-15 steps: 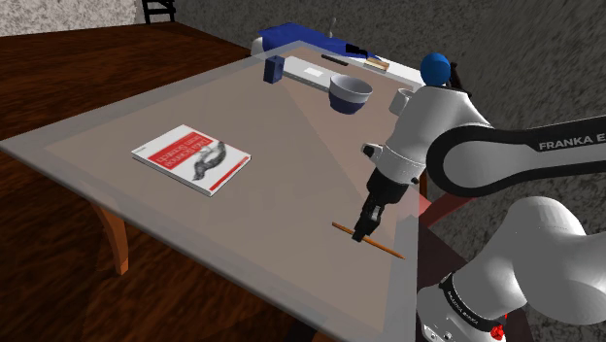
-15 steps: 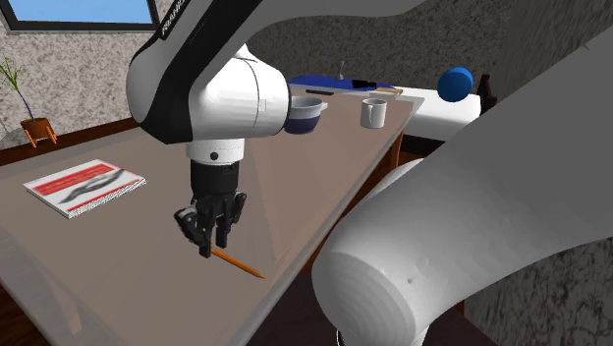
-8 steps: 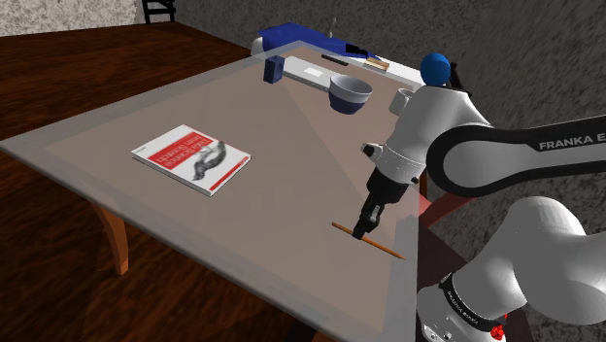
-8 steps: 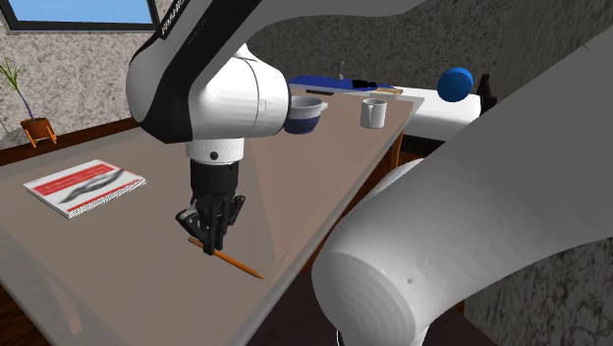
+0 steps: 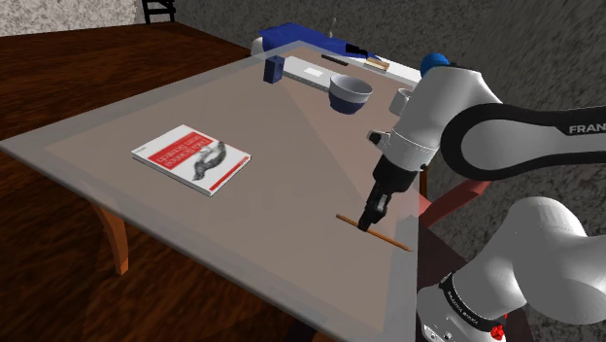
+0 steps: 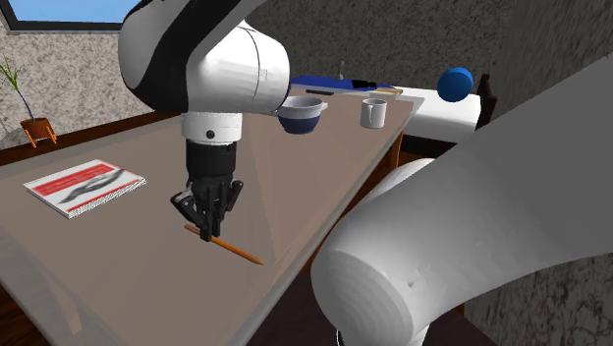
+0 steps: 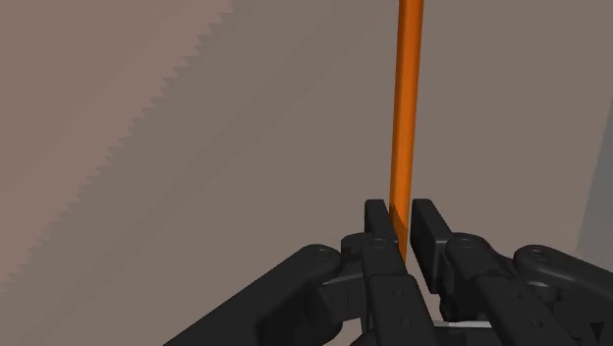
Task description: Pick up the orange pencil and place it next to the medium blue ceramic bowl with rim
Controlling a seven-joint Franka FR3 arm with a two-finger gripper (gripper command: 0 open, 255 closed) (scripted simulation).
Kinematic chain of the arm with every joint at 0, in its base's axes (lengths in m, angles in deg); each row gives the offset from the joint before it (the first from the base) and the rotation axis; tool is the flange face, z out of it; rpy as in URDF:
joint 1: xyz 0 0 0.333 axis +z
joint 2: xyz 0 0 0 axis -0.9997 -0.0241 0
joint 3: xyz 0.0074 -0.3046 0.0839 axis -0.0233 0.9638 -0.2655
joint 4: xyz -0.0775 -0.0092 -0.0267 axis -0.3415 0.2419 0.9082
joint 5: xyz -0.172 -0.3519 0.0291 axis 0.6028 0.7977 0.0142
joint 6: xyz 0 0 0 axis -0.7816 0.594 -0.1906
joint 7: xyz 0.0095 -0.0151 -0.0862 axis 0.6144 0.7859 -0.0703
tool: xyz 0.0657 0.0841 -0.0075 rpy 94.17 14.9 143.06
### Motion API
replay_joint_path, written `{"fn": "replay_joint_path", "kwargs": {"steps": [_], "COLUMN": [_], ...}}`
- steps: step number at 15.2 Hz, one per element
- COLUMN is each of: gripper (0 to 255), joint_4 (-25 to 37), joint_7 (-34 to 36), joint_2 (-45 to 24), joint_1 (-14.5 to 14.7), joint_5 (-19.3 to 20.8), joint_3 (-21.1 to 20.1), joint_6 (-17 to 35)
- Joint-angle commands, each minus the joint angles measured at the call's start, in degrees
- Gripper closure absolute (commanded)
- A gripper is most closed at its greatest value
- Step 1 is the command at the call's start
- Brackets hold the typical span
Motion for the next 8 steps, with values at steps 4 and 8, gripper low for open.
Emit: {"fn": "replay_joint_path", "kwargs": {"steps": [4,8], "gripper": [255,255], "joint_4": [2.47,4.83], "joint_7": [1.17,2.0], "joint_2": [2.27,3.63], "joint_1": [-0.37,-0.64], "joint_5": [0.89,1.55], "joint_3": [0.16,0.38], "joint_6": [-4.67,-8.34]}}
